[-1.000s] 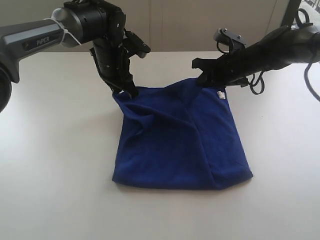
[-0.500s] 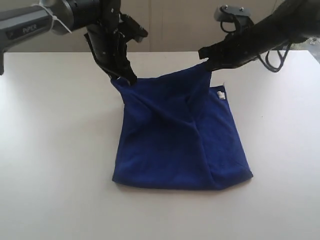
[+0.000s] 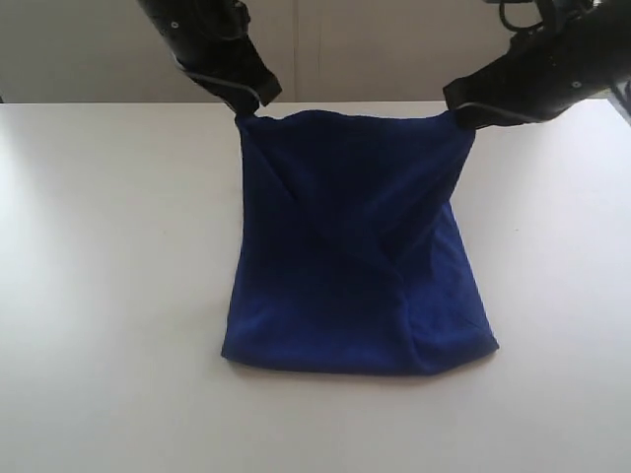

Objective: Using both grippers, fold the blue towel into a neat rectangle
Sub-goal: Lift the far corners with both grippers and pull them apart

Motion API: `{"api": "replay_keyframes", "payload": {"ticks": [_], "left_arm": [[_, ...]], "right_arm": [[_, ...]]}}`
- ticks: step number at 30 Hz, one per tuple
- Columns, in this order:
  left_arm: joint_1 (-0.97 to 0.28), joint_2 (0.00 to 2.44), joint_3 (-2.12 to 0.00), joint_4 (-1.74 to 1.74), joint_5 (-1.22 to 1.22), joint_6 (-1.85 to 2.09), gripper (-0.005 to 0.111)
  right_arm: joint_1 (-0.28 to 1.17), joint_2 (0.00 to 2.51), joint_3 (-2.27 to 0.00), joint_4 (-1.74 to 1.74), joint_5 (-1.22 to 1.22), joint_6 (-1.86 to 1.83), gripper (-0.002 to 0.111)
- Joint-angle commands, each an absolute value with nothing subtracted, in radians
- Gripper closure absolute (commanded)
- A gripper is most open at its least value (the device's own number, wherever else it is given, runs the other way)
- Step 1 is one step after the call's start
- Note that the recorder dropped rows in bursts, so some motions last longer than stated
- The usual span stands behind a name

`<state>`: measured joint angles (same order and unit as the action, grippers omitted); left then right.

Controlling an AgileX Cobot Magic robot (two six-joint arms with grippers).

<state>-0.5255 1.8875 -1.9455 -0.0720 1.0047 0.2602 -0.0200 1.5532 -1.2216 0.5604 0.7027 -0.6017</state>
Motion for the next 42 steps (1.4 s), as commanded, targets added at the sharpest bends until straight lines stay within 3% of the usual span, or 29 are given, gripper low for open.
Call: {"api": "replay_keyframes", "payload": {"ticks": [1,12,18,25,42], "left_arm": [[-0.53,1.679,-1.715,-0.107,0.964,0.269,0.107],[-0.53,1.115,-1.212,-0.423,0.901,0.394,0.107],[-0.53,0.961,-1.078,-0.56,0.902,0.426,0.107],[-0.53,0.955,-1.058,-0.597,0.83,0.449,0.107],[-0.53,1.197,-1.058,-0.5,0.471,0.452,0.107]], "right_arm": [[-0.021,1.345,-1.092,0.542,0.692,-0.633,0.108],[-0.021,0.885,-0.971,0.538,1.012,-0.672,0.108],[-0.021,0.683,-0.951,0.524,1.128,-0.668,0.108],[-0.021,0.656,-0.946,0.416,1.126,-0.576,0.108],[-0.021,0.944,-0.865,0.408,0.701,-0.552,0.108]]}}
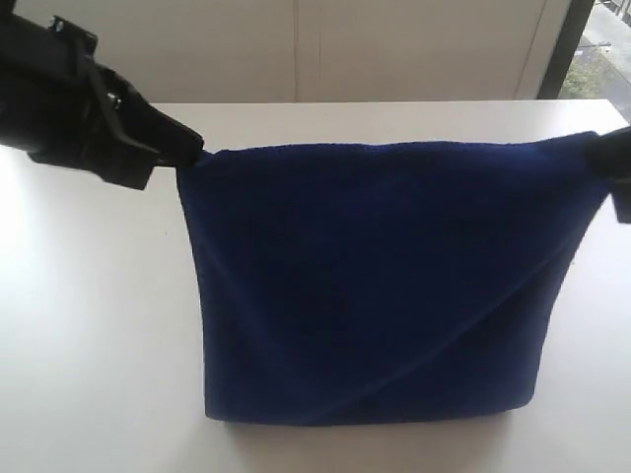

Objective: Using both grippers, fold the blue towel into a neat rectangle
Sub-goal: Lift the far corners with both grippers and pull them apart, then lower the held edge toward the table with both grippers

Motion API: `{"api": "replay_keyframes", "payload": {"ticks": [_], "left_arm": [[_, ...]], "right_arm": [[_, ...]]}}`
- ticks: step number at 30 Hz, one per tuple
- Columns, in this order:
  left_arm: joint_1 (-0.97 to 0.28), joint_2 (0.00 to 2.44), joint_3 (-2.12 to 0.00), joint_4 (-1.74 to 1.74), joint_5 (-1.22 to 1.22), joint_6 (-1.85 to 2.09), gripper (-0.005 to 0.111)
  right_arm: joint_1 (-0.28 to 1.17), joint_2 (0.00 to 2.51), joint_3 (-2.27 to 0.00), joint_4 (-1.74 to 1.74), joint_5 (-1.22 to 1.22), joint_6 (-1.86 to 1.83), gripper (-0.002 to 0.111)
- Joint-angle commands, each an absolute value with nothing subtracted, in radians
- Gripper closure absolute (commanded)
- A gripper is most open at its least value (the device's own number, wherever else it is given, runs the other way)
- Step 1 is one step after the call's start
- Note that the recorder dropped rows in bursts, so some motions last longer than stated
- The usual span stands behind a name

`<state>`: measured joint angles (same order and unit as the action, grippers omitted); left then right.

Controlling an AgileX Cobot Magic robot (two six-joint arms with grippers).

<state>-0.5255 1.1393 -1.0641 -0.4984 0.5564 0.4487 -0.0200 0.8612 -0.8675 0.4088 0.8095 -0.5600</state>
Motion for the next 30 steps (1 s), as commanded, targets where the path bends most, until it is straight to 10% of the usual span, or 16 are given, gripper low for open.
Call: {"api": "replay_keyframes", "payload": {"ticks": [1,30], "left_arm": [[-0.53,1.213,-1.058,-0.5,0.447,0.454,0.107],[-0.459,1.625,-1.177,-0.462,0.082,0.475,0.107]], "right_arm": [[-0.021,0.971,-0.865,0.408,0.672,-0.552,0.108],[-0.021,1.527,-0.99,0.421,0.286,-0.556,0.108]]}}
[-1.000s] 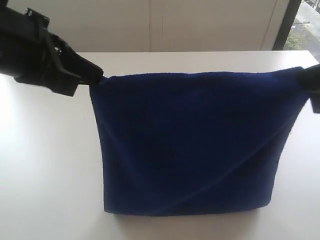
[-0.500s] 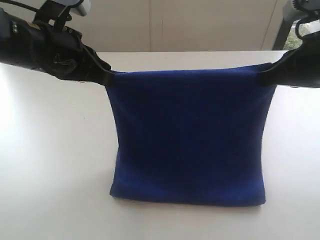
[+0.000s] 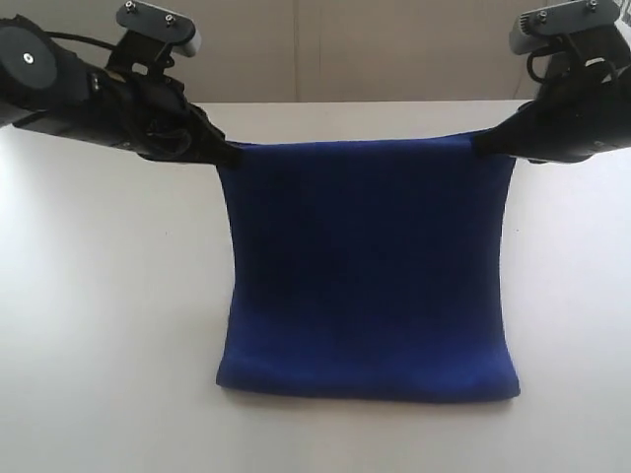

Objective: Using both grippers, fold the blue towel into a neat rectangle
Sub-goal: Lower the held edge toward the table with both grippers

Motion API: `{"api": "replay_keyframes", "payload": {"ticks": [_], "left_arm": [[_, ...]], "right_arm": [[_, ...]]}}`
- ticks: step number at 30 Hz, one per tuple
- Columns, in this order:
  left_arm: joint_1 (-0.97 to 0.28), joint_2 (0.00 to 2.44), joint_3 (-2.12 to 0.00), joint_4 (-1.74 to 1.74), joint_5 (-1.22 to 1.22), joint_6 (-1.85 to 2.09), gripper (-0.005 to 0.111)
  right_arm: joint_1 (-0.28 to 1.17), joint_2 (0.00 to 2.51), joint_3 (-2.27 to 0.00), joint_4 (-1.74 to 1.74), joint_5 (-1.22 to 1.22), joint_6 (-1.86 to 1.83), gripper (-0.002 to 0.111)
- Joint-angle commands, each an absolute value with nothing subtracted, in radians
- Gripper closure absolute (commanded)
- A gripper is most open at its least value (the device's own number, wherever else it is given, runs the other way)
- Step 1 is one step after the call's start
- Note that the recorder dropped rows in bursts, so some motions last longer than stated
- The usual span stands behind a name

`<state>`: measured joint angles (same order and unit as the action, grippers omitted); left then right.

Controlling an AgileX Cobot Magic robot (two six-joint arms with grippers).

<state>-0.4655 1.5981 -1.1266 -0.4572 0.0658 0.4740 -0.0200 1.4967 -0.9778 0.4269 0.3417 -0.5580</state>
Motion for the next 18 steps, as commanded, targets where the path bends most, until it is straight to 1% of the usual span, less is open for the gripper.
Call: {"api": "replay_keyframes", "payload": {"ticks": [1,8,18], "left_arm": [[-0.459,1.639,-1.193,-0.462,0.097,0.475,0.107],[-0.442,1.717,-1.282,-0.462,0.134,0.464,0.107],[-0.416,1.727,-1.286,-0.464,0.127,0.437,0.107]], "right_arm": [[-0.021,1.534,-0.99,0.421,0.274,-0.556,0.108],[-0.021,1.591,-1.007,0.421,0.253,-0.556,0.108],[-0.021,1.66,-1.077,0.429,0.256,-0.556,0.108]]}}
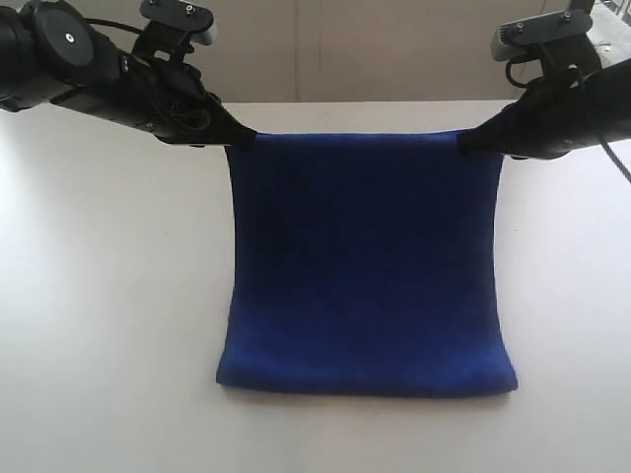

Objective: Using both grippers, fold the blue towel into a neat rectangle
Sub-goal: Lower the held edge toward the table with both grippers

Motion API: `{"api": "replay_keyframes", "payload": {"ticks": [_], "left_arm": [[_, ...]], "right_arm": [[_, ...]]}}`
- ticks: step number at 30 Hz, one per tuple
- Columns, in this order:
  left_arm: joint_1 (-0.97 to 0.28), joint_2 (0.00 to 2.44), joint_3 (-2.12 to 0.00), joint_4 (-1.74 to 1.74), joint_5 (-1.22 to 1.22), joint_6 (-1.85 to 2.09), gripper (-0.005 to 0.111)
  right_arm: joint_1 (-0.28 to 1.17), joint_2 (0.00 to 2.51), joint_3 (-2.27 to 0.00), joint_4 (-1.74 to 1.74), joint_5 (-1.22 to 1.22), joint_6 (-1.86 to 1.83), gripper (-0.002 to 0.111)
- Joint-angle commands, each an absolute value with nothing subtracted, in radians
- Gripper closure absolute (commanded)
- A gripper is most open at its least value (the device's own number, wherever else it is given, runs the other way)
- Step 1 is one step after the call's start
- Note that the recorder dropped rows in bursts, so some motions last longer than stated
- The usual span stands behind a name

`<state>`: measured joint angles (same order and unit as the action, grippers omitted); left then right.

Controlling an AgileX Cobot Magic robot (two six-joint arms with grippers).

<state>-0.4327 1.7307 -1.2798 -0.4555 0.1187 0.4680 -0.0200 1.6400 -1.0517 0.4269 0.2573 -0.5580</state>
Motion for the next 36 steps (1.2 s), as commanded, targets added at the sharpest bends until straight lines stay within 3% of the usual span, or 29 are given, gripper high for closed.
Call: {"api": "replay_keyframes", "payload": {"ticks": [1,36], "left_arm": [[-0.416,1.727,-1.286,-0.466,0.129,0.431,0.107],[-0.381,1.994,-1.468,-0.466,0.088,0.388,0.107]], "right_arm": [[-0.021,1.662,-1.083,0.43,0.264,-0.556,0.108],[-0.019,1.935,-1.197,0.437,0.086,-0.554,0.108]]}}
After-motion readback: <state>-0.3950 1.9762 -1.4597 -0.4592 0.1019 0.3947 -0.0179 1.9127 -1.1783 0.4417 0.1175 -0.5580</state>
